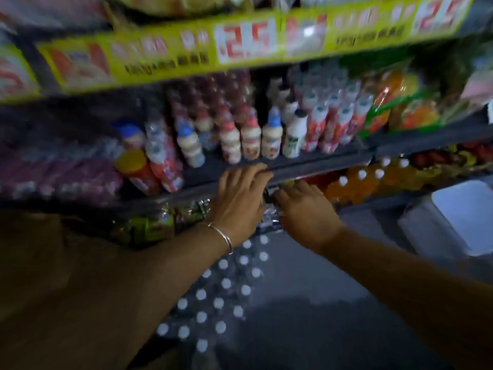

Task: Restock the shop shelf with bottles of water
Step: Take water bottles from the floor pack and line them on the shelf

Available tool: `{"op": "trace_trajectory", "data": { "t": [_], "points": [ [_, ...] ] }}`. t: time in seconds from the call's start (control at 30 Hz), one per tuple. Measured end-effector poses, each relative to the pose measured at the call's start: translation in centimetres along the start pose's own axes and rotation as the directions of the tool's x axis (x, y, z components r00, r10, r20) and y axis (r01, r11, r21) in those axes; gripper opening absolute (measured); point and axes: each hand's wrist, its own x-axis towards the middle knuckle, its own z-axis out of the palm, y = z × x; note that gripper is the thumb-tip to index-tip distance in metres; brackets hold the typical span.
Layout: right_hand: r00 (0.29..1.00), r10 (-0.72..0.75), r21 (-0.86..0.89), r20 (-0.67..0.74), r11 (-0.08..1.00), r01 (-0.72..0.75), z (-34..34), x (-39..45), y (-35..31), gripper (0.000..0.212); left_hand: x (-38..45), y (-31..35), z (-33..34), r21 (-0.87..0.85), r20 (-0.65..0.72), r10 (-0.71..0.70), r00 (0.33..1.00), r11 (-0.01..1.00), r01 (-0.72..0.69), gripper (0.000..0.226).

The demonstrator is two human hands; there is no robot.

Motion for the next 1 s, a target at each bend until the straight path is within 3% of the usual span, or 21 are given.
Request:
{"op": "trace_trajectory", "data": {
  "t": [0.1, 0.27, 0.43, 0.5, 0.57, 0.7, 0.83, 1.0],
  "points": [
    [0.984, 0.064, 0.044, 0.166, 0.996, -0.072, 9.7, -2.2, -0.5, 0.040, -2.8, -2.4, 8.6, -0.031, 0.107, -0.053, 0.993, 0.998, 0.057, 0.065],
    [0.885, 0.104, 0.104, 0.454, 0.980, -0.168, 23.7, -5.2, -1.9, 0.057, -7.4, -6.0, 20.9, -0.044, 0.238, -0.124, 0.963, 0.989, 0.138, 0.060],
    [0.788, 0.256, 0.121, 0.561, 0.915, -0.384, 34.5, -7.2, -2.3, 0.065, -10.8, -8.7, 30.2, -0.071, 0.308, -0.152, 0.939, 0.981, 0.182, 0.059],
    [0.730, 0.351, 0.191, 0.587, 0.815, -0.546, 37.7, -7.2, -2.1, 0.067, -11.7, -9.6, 32.9, -0.069, 0.326, -0.169, 0.930, 0.977, 0.202, 0.057],
    [0.680, 0.425, 0.274, 0.597, 0.689, -0.671, 40.2, -7.1, -2.3, 0.067, -12.4, -10.4, 35.2, -0.074, 0.329, -0.179, 0.927, 0.974, 0.215, 0.057],
    [0.624, 0.518, 0.372, 0.585, 0.513, -0.774, 43.4, -6.4, -3.4, 0.065, -13.4, -11.6, 38.0, -0.095, 0.293, -0.172, 0.940, 0.973, 0.208, 0.054],
    [0.643, 0.556, 0.404, 0.526, 0.502, -0.765, 44.4, -6.1, -3.5, 0.046, -14.1, -12.1, 38.9, -0.108, 0.282, -0.171, 0.944, 0.972, 0.208, 0.051],
    [0.672, 0.529, 0.411, 0.518, 0.535, -0.738, 41.3, -6.3, -2.0, 0.042, -13.0, -11.5, 36.5, -0.084, 0.342, -0.166, 0.925, 0.975, 0.206, 0.052]
  ]
}}
